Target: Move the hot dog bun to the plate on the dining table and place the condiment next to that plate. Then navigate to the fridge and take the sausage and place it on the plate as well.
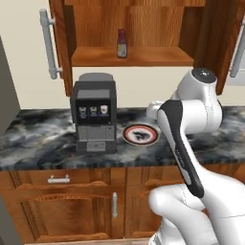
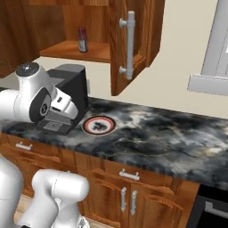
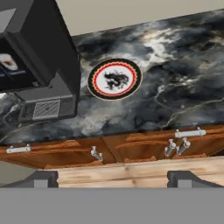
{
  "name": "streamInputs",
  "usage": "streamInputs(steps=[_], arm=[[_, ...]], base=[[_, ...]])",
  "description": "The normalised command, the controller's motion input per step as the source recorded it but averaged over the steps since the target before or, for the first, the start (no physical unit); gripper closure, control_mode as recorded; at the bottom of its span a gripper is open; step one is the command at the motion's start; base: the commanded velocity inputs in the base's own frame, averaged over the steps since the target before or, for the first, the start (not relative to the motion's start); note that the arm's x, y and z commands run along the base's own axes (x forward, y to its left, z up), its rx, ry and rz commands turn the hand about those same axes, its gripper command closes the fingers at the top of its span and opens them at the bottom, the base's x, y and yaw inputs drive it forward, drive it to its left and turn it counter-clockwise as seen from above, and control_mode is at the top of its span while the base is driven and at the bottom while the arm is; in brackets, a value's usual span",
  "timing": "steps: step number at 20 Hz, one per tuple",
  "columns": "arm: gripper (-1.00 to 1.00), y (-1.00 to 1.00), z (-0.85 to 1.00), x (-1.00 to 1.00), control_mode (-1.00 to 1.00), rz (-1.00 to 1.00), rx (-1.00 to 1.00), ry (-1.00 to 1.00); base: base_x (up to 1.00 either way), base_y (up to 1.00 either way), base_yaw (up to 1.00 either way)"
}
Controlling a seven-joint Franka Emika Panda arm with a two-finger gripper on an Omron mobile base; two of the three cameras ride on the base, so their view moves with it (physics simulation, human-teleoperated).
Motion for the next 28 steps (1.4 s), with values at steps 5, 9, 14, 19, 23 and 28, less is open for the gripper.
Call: streamInputs(steps=[5, 9, 14, 19, 23, 28], arm=[[-1.00, 0.00, 0.00, 0.00, 1.00, 0.00, 0.00, 0.00], [-1.00, 0.00, 0.00, 0.00, 1.00, 0.00, 0.00, 0.00], [-1.00, 0.00, 0.00, 0.00, 1.00, 0.00, 0.00, 0.00], [-1.00, 0.00, 0.00, 0.00, 1.00, 0.00, 0.00, 0.00], [-1.00, 0.00, 0.00, 0.00, 1.00, 0.00, 0.00, 0.00], [-1.00, 0.05, 0.19, 0.01, -1.00, 0.00, 0.00, -0.04]], base=[[0.50, 0.41, -0.27], [0.46, 0.53, -0.26], [0.52, 0.24, -0.13], [0.56, 0.02, -0.01], [0.42, 0.01, 0.00], [0.05, 0.00, 0.00]])
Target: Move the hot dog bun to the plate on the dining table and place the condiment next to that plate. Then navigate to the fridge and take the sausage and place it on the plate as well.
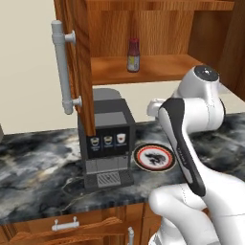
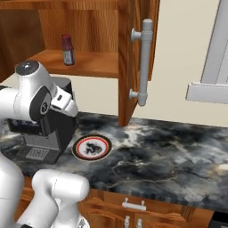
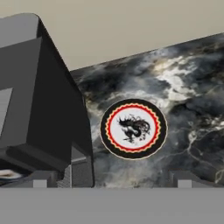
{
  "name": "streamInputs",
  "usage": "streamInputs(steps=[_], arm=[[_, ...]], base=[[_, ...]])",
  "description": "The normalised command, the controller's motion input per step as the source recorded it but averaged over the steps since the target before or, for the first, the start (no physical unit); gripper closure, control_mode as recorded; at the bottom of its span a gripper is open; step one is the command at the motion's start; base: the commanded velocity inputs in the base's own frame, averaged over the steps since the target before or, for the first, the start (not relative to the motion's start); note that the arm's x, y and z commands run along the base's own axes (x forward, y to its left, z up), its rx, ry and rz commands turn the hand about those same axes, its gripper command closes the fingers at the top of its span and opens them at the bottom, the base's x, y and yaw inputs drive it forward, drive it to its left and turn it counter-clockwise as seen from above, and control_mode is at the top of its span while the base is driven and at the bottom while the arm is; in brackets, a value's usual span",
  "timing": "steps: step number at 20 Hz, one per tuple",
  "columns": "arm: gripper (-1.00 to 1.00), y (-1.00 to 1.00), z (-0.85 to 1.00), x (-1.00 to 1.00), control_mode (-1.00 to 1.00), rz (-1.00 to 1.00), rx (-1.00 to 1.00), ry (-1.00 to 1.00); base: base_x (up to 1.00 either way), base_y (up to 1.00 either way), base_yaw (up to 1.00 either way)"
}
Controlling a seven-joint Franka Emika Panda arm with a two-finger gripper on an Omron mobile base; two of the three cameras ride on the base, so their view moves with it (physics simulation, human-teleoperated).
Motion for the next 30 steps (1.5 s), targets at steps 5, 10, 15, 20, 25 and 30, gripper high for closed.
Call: streamInputs(steps=[5, 10, 15, 20, 25, 30], arm=[[-1.00, 0.04, 0.71, 0.21, -1.00, 0.09, 0.00, -0.22], [-1.00, 0.01, 0.75, 0.29, -1.00, 0.16, -0.04, -0.25], [-1.00, 0.26, 0.52, 0.56, -1.00, 0.07, -0.14, -0.10], [-1.00, 0.40, 0.43, 0.65, -1.00, 0.00, -0.14, 0.00], [-1.00, 0.13, 0.12, 0.71, -1.00, 0.00, -0.08, 0.00], [-1.00, 0.02, 0.00, 0.65, -1.00, 0.00, 0.00, -0.03]], base=[[0.00, 0.00, 0.00], [0.00, 0.00, 0.00], [0.00, 0.00, 0.00], [0.00, 0.00, 0.00], [0.00, 0.00, 0.00], [0.00, 0.00, 0.00]])
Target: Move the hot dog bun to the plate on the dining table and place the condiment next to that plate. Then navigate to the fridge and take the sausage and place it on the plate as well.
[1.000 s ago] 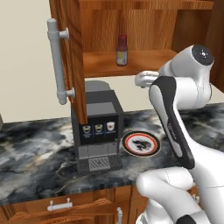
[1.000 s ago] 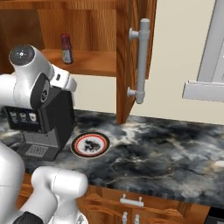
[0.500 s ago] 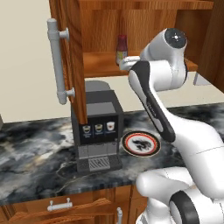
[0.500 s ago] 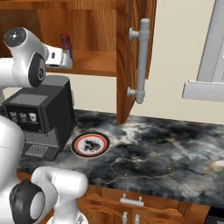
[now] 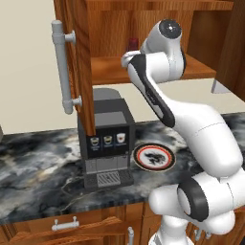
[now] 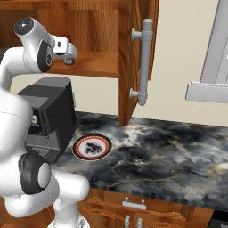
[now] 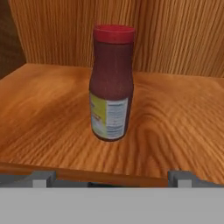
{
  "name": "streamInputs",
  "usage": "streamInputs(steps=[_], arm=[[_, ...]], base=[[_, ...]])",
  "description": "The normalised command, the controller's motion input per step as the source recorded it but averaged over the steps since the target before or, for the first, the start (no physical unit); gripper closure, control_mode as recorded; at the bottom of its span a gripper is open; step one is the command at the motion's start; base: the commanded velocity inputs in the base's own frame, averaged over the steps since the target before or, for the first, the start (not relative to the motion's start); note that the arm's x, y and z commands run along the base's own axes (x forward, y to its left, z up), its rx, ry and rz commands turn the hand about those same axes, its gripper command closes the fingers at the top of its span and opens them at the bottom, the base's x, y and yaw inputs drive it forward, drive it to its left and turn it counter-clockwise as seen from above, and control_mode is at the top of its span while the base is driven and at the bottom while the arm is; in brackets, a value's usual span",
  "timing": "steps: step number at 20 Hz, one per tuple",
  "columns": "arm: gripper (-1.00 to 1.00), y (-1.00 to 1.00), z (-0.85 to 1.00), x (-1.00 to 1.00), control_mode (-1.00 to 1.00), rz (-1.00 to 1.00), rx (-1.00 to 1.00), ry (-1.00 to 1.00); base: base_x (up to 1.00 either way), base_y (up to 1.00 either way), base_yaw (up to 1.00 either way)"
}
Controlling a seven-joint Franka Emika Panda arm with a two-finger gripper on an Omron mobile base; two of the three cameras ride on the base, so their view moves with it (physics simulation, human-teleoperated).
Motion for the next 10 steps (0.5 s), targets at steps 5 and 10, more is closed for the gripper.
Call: streamInputs(steps=[5, 10], arm=[[-1.00, 0.03, 0.00, 0.63, -1.00, 0.00, 0.00, -0.08], [-1.00, 0.12, 0.00, 0.40, -1.00, 0.00, 0.00, -0.13]], base=[[0.00, 0.00, 0.00], [0.00, 0.00, 0.00]])
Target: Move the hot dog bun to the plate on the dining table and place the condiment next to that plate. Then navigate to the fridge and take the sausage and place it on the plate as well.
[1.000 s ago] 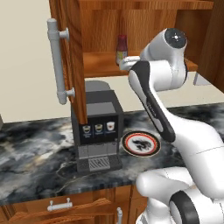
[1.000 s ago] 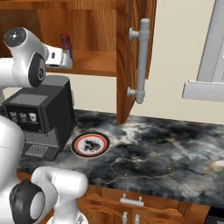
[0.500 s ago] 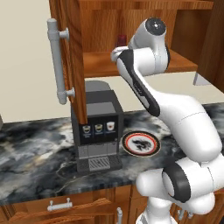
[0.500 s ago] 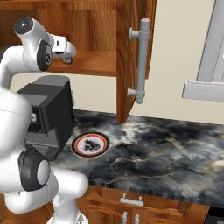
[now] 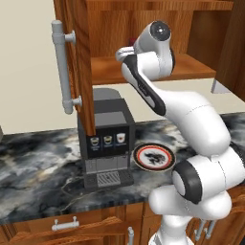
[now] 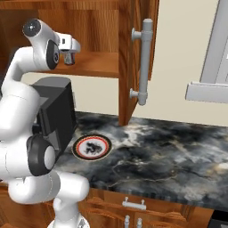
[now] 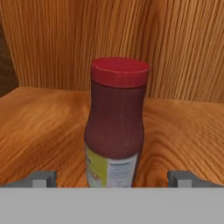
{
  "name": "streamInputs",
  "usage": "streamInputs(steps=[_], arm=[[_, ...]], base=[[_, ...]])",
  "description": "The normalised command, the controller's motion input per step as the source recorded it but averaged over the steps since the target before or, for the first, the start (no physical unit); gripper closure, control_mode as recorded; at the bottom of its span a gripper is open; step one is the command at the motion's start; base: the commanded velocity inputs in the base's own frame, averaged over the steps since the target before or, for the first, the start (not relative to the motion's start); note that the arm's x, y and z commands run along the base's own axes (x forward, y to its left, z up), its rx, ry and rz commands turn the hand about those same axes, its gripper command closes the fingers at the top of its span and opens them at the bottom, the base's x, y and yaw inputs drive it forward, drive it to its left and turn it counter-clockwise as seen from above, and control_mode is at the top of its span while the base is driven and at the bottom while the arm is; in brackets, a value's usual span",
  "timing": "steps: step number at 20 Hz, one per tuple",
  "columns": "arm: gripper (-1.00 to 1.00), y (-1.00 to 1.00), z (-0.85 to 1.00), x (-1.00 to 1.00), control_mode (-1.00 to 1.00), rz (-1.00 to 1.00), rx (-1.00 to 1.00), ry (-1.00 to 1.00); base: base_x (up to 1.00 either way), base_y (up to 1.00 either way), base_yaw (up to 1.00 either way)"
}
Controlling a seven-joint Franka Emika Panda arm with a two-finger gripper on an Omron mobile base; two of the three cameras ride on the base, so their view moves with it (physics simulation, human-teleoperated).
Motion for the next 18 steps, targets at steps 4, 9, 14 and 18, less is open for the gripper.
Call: streamInputs(steps=[4, 9, 14, 18], arm=[[-1.00, 0.01, 0.00, 0.24, -1.00, 0.00, 0.00, -0.07], [-1.00, 0.00, 0.00, 0.25, -1.00, 0.00, 0.00, 0.00], [-1.00, 0.00, 0.00, 0.23, -1.00, 0.00, 0.00, 0.00], [-1.00, 0.00, 0.00, 0.17, -1.00, 0.00, 0.00, 0.00]], base=[[0.00, 0.00, 0.00], [0.00, 0.00, 0.00], [0.00, 0.00, 0.00], [0.00, 0.00, 0.00]])
